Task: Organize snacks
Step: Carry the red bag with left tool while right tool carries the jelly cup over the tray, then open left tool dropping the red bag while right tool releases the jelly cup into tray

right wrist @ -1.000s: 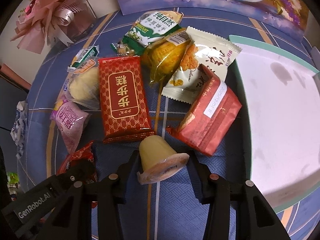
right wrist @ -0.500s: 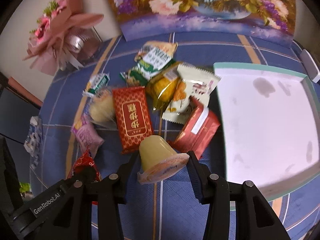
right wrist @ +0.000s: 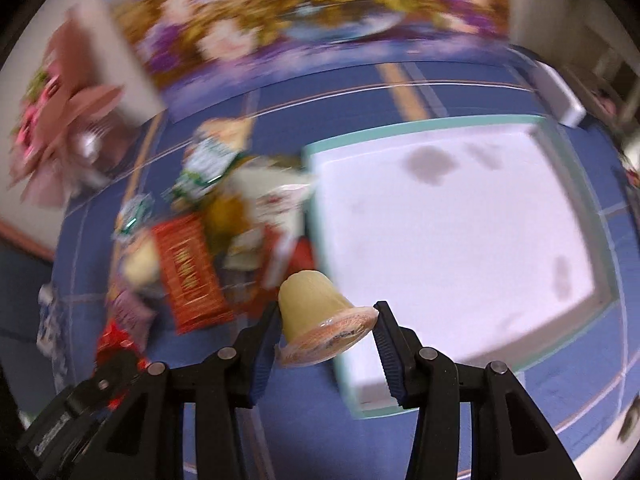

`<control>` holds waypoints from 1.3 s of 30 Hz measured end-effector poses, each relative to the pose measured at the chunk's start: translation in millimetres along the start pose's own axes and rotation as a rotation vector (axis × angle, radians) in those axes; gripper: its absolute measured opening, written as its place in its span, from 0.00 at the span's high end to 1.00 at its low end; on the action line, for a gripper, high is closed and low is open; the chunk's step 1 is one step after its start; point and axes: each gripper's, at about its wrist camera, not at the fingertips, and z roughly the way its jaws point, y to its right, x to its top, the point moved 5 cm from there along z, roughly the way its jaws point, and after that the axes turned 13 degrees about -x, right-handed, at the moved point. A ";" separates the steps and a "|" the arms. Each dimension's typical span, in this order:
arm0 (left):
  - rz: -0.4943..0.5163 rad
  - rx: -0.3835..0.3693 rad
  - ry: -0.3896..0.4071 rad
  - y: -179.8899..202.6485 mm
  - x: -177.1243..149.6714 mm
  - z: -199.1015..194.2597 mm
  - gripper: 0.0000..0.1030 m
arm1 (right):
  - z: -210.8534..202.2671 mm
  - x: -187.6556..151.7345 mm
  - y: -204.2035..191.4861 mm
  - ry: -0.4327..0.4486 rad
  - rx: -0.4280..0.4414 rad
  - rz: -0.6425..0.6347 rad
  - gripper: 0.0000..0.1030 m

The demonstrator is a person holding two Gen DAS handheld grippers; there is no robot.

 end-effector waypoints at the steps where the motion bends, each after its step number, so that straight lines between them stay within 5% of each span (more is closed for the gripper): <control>1: 0.017 -0.002 -0.006 8.1 0.0 2.6 0.61 | 1.6 4.6 14.7 0.001 -0.026 0.033 0.52; 18: 0.316 -0.033 -0.184 148.3 -51.6 88.6 0.61 | 27.1 27.6 174.3 -0.060 -0.154 0.382 0.52; 32: 0.416 -0.005 -0.228 170.8 -75.6 111.0 0.60 | 35.9 23.4 193.5 -0.087 -0.149 0.417 0.52; 33: 0.414 -0.004 -0.230 170.5 -75.0 111.5 0.58 | 36.3 23.2 193.3 -0.089 -0.146 0.423 0.52; 35: 0.404 0.004 -0.226 167.8 -72.3 110.7 0.27 | 36.0 22.5 192.2 -0.095 -0.144 0.416 0.52; 39: 0.382 -0.003 -0.201 162.2 -65.5 103.3 0.26 | 32.3 23.5 189.3 -0.085 -0.147 0.407 0.52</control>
